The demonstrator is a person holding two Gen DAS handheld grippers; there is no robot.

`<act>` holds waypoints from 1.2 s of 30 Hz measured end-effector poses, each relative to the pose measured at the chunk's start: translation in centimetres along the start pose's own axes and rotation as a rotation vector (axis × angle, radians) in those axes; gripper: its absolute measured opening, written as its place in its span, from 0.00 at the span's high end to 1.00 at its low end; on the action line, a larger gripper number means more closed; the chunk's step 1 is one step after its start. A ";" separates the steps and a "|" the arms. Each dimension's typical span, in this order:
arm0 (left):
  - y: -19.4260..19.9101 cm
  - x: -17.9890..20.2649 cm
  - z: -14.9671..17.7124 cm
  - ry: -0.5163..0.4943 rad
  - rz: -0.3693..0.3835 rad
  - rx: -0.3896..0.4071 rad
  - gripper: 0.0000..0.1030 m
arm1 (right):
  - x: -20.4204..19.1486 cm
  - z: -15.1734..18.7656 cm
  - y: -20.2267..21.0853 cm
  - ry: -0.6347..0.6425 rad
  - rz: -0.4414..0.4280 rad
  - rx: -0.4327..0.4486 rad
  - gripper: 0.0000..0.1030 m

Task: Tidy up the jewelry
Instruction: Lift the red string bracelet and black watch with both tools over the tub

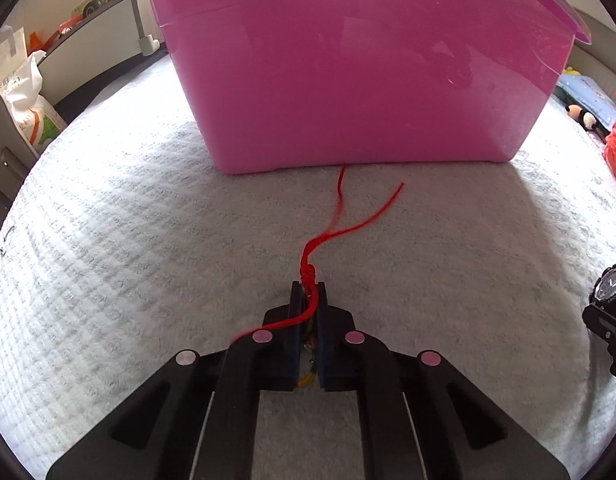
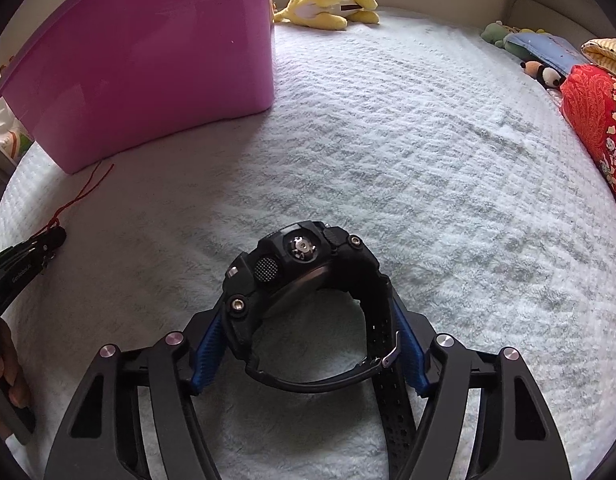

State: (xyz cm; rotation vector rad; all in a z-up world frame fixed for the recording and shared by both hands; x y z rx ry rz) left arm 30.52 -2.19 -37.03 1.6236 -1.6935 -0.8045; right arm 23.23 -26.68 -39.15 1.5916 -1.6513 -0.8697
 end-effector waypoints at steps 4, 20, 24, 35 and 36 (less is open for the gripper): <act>1.6 -0.2 0.9 -0.023 0.020 -0.014 0.95 | -0.9 0.6 1.0 0.003 -0.015 -0.009 0.34; 15.8 -2.1 0.5 -0.097 0.098 -0.149 0.95 | -5.8 -0.2 13.6 -0.057 -0.106 -0.129 0.34; 19.3 -3.2 -2.0 -0.094 0.100 -0.138 0.95 | -6.1 -2.3 17.8 -0.104 -0.119 -0.115 0.34; 25.1 -1.8 -10.8 0.055 0.074 -0.086 0.95 | -5.4 -13.2 24.2 0.026 -0.199 -0.013 0.34; 25.3 -1.5 -11.7 0.078 0.069 -0.083 0.95 | -5.3 -14.5 24.4 0.053 -0.212 -0.005 0.34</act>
Point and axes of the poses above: each gripper's, at about its wrist camera, not at the fingertips, and y roughly against the way its jaws point, x to its right, z to its underside, the point moved 6 cm from there along -y, roughly the way its jaws point, and after that the axes turned 8 degrees about y, right-handed, at the moved point
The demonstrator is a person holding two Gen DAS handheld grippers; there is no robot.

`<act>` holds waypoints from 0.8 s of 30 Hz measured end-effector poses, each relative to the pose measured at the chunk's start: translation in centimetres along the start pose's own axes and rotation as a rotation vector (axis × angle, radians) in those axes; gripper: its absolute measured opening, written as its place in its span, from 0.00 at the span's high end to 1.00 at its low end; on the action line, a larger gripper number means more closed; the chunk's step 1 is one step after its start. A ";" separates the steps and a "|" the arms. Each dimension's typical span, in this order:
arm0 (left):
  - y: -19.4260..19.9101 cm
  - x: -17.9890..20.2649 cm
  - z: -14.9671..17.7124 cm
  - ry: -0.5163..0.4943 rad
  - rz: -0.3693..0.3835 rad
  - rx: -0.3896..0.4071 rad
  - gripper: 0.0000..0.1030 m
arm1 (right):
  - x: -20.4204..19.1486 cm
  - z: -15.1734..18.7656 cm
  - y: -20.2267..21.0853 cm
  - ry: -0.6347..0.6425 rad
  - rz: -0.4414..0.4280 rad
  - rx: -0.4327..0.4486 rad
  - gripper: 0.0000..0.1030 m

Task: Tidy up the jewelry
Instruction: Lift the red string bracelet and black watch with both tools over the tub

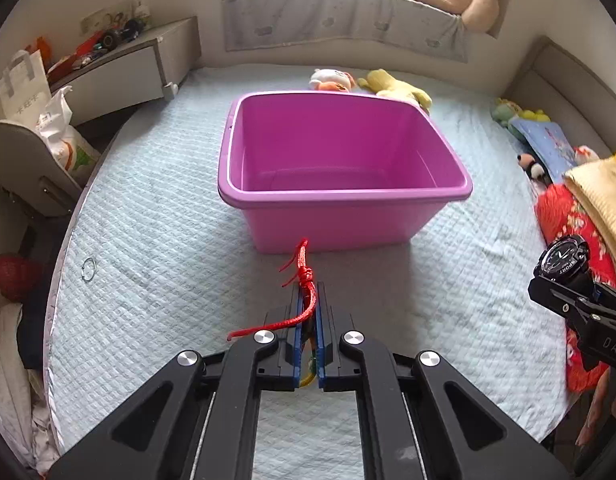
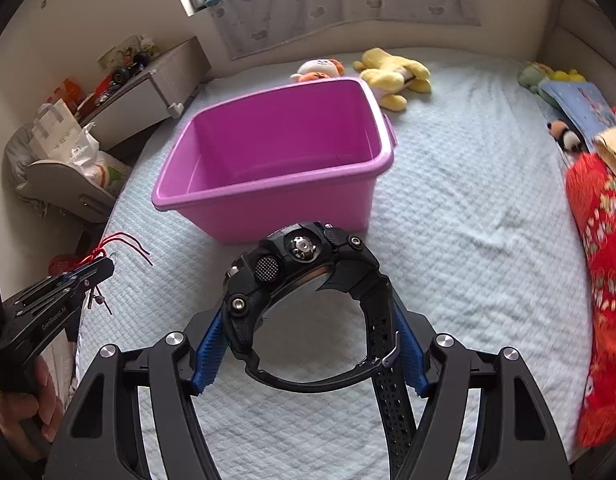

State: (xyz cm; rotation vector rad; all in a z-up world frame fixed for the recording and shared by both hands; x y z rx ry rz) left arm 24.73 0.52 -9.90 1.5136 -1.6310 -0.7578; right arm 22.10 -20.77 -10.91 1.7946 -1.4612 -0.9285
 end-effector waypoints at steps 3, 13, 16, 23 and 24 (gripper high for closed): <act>0.9 1.4 -2.9 0.031 -0.035 0.040 0.95 | 0.6 -3.9 0.5 0.069 -0.034 0.032 0.34; -1.3 4.5 -12.1 0.131 -0.108 0.062 0.94 | 2.6 -14.7 -4.2 0.178 -0.184 0.062 0.34; -3.4 5.1 -14.6 0.109 -0.127 0.054 0.94 | 3.0 -17.5 -6.2 0.161 -0.201 0.074 0.34; -9.8 5.5 -18.8 0.114 -0.118 0.012 0.94 | 2.8 -22.1 -11.0 0.178 -0.192 0.027 0.33; -10.7 5.6 -19.1 0.114 -0.119 0.002 0.94 | 2.9 -22.5 -11.9 0.184 -0.188 0.016 0.33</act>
Point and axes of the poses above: each gripper's, at about its wrist camera, not at the fingertips, and y roughly against the way its jaws point, x to its right, z to its underside, the point moved 6 cm from there along -y, roughly the way its jaws point, and after that the axes turned 8 degrees about y, right-handed, at the moved point
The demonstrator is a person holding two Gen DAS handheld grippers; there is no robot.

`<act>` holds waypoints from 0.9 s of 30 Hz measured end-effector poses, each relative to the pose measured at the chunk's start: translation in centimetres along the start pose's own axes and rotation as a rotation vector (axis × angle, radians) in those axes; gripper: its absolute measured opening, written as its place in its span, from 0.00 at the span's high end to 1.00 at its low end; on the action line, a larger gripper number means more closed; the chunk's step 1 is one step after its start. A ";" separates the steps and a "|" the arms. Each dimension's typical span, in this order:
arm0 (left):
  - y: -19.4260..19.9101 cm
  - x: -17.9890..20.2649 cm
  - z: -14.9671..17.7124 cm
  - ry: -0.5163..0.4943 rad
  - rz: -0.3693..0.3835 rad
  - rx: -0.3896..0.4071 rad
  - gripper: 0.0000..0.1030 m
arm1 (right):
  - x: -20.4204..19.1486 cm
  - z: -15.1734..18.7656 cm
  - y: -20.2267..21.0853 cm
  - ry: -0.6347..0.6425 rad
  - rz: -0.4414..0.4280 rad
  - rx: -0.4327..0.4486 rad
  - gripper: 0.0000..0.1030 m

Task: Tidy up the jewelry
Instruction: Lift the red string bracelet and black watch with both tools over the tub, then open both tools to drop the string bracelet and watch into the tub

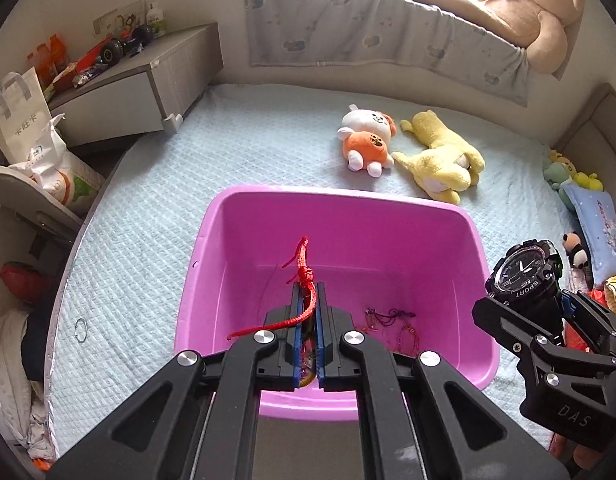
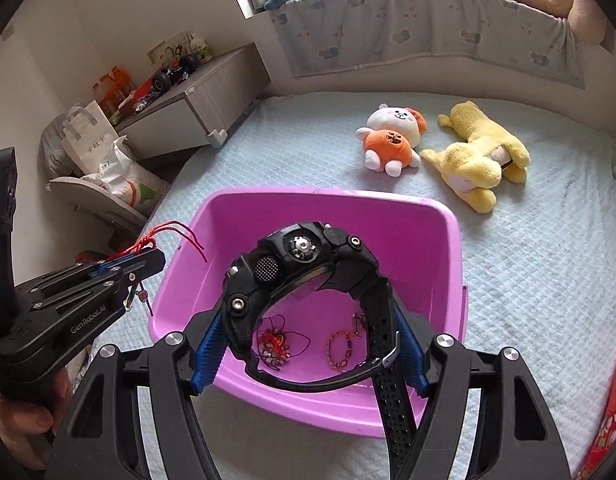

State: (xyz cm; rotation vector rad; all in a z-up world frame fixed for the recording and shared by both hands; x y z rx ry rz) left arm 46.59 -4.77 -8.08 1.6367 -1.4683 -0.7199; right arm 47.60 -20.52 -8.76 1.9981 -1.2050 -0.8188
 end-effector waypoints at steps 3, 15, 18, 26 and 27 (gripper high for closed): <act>-3.1 -0.1 -0.3 -0.005 -0.015 -0.044 0.94 | 0.8 -0.1 -2.6 -0.006 0.003 -0.037 0.33; -11.1 -2.0 1.1 0.015 -0.065 -0.231 0.93 | 3.0 1.8 -10.5 -0.082 0.022 -0.219 0.33; -11.6 -2.5 1.3 0.023 -0.067 -0.247 0.93 | 3.1 1.9 -10.9 -0.084 0.025 -0.231 0.33; -10.5 -3.2 1.0 0.020 -0.094 -0.214 0.19 | 3.7 1.2 -10.5 -0.119 0.047 -0.272 0.31; -9.9 -3.3 0.7 0.023 -0.093 -0.193 0.16 | 3.7 1.0 -10.2 -0.121 0.054 -0.267 0.30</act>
Point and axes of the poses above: each gripper's, at about its wrist camera, not at the fingertips, and y roughly against the way its jaws point, x to its right, z to its underside, the point moved 6 cm from there along -y, roughly the way its jaws point, and after that the axes turned 8 degrees about y, right-handed, at the moved point
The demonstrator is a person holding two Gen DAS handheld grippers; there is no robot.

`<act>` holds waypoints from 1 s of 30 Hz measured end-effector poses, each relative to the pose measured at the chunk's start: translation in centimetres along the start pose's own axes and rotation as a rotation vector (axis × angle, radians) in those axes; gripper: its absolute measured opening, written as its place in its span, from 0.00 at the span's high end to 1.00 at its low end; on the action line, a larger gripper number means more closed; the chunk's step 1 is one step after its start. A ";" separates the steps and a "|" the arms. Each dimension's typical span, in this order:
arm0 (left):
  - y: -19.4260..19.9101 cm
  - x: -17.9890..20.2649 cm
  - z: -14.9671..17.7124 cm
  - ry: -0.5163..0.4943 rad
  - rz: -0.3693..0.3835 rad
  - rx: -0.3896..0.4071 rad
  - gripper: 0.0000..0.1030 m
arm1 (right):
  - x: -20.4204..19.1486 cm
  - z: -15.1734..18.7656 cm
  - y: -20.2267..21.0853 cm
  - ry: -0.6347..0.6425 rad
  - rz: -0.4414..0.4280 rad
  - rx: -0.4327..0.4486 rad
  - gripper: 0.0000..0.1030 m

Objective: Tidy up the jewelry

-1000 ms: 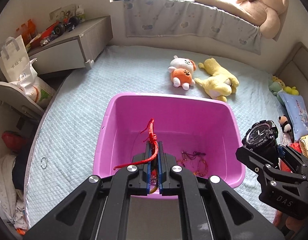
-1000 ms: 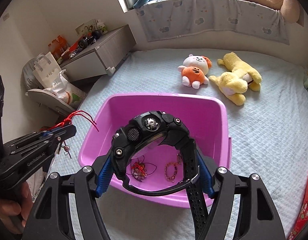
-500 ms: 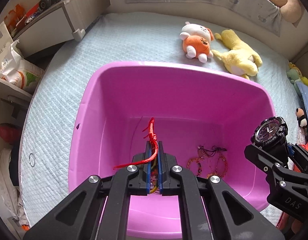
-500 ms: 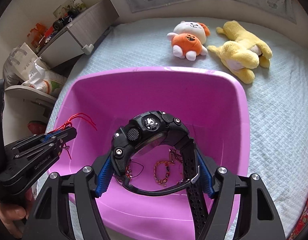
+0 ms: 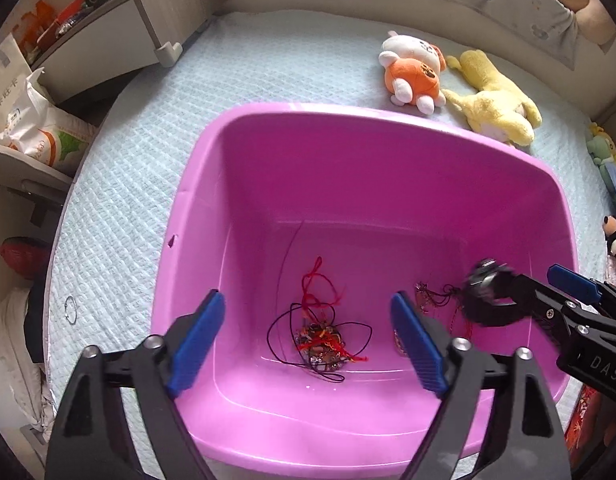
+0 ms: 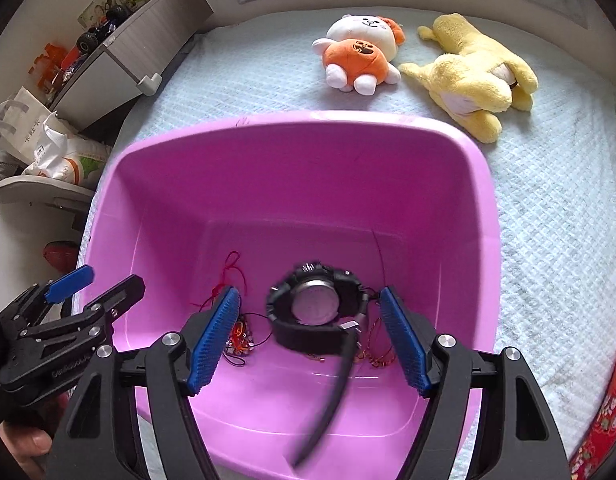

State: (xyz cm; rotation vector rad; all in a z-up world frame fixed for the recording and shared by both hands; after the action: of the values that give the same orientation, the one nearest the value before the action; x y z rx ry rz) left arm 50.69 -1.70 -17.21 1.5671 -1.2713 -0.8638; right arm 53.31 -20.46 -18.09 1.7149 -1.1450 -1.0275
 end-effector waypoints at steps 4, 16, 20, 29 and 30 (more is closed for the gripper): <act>1.1 -0.1 -0.2 -0.001 0.009 -0.002 0.14 | 0.0 -0.3 1.8 -0.002 0.018 0.019 0.28; 5.7 -0.9 0.4 0.009 0.008 0.038 0.08 | -1.7 1.1 6.5 0.016 0.042 0.055 0.28; 7.4 -0.6 0.6 -0.013 0.003 0.058 0.08 | -2.3 2.0 7.5 0.003 0.048 0.056 0.28; 11.3 -0.5 1.4 -0.022 0.009 0.116 0.08 | -3.0 3.8 10.1 -0.035 0.051 0.047 0.28; 11.6 -0.5 1.5 -0.024 0.008 0.122 0.08 | -3.1 4.0 10.3 -0.035 0.054 0.044 0.28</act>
State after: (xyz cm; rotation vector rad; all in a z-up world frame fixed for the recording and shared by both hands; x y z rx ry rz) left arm 45.32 -2.15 -6.84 1.6501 -1.3684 -0.8151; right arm 45.86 -20.89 -9.37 1.6968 -1.2383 -1.0090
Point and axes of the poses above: each gripper's, at about its wrist camera, not at the fingertips, and y roughly against the way its jaws point, x to its right, z to its underside, the point moved 6 cm from there along -y, roughly the way its jaws point, and after that the axes turned 8 degrees about y, right-handed, at the moved point
